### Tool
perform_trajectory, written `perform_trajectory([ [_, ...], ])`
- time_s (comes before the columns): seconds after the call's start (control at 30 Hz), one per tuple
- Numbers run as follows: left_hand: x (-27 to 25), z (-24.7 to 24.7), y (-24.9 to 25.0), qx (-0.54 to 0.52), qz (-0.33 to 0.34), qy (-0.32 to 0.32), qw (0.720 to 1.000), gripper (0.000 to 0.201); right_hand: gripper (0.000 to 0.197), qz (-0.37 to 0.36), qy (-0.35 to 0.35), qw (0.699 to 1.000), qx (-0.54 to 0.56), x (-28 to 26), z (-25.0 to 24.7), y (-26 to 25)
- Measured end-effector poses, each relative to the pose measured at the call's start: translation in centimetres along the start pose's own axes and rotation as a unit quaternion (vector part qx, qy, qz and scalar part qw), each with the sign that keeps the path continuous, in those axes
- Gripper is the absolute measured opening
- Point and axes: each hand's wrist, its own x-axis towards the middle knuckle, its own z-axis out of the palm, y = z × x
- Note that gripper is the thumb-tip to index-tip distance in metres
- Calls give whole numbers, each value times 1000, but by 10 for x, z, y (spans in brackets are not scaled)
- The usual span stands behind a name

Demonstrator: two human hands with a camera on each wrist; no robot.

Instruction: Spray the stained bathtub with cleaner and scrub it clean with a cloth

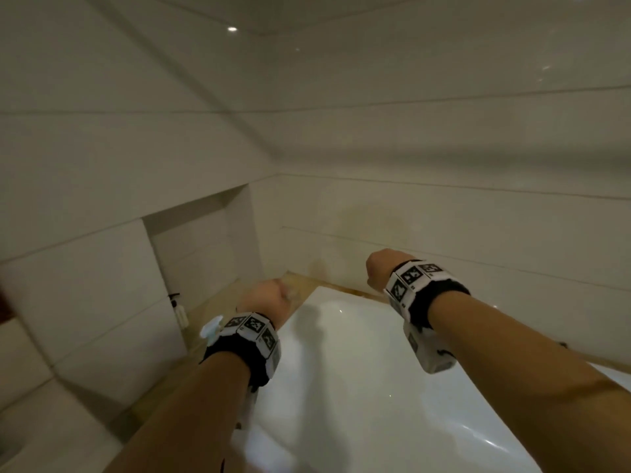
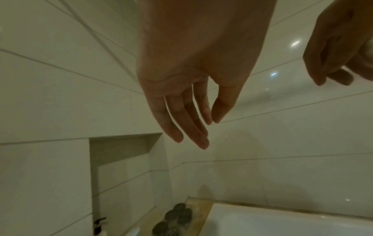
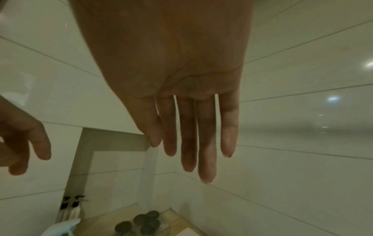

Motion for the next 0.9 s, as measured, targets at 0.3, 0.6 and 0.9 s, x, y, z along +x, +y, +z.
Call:
perform_trajectory([
  [0.3, 85, 39, -102, 53, -75, -62, 994, 30, 29, -72, -49, 996, -36, 85, 54, -85],
  [0.6, 179, 68, -216, 71, -100, -78, 989, 34, 35, -96, -127, 987, -25, 180, 99, -186],
  [0.9, 267, 104, -272, 47, -112, -130, 984, 36, 16, -109, -175, 975, -87, 245, 121, -234],
])
